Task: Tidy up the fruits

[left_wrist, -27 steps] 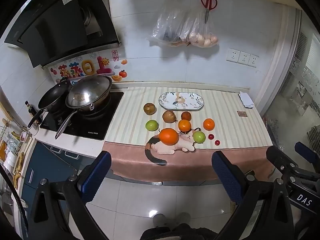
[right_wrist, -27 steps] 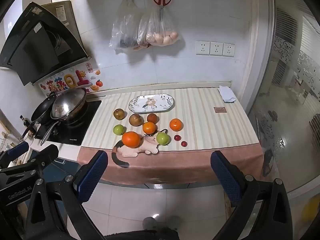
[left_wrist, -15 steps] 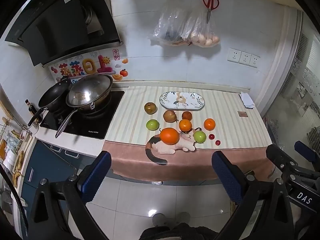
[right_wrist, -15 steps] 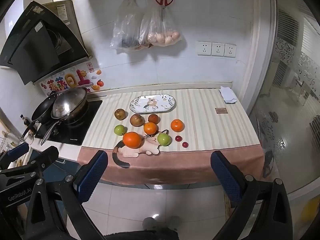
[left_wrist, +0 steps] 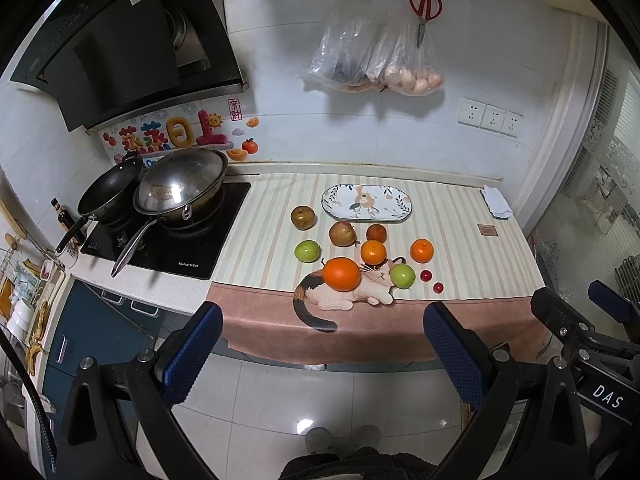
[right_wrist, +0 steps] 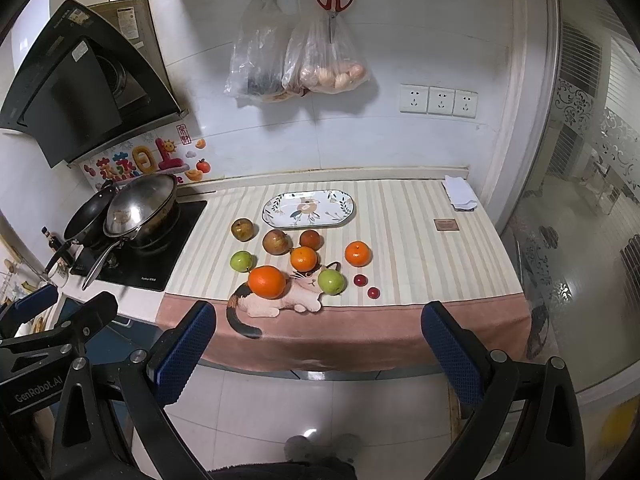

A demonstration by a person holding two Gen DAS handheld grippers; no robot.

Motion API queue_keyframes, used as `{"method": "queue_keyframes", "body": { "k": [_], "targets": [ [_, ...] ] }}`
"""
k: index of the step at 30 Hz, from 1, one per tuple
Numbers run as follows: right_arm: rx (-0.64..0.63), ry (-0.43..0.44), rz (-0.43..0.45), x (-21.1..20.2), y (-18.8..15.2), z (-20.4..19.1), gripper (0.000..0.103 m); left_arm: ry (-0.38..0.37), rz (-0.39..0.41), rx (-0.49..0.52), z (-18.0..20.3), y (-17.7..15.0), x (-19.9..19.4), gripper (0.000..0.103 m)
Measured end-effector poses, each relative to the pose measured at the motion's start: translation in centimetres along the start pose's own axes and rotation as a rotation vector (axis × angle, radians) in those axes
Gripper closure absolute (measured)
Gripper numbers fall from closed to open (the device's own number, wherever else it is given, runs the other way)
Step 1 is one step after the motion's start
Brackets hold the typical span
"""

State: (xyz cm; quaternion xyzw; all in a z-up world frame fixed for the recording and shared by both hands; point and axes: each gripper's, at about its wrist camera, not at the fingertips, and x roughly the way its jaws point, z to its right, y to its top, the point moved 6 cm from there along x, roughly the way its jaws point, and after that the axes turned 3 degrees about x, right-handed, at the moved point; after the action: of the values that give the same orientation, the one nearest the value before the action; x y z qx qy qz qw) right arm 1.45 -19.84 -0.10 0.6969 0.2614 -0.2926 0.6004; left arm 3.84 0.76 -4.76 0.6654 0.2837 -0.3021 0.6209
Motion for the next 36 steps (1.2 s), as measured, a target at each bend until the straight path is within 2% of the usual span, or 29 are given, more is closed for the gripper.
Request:
{"method": "queue_keyframes", "body": {
  "k": [5, 36],
  "targets": [
    [-0.001, 0.0, 0.0, -0.1, -0.1, 0.2, 0.0, 0.002, 0.005, -0.002, -1.2, -0.3, 0.3, 0.0],
    [-0.009, 0.002, 0.01, 0.8, 1.3, -1.2, 0.0, 0.005, 0.006, -0.005, -1.9, 0.9, 0.3, 0.0]
  ]
}}
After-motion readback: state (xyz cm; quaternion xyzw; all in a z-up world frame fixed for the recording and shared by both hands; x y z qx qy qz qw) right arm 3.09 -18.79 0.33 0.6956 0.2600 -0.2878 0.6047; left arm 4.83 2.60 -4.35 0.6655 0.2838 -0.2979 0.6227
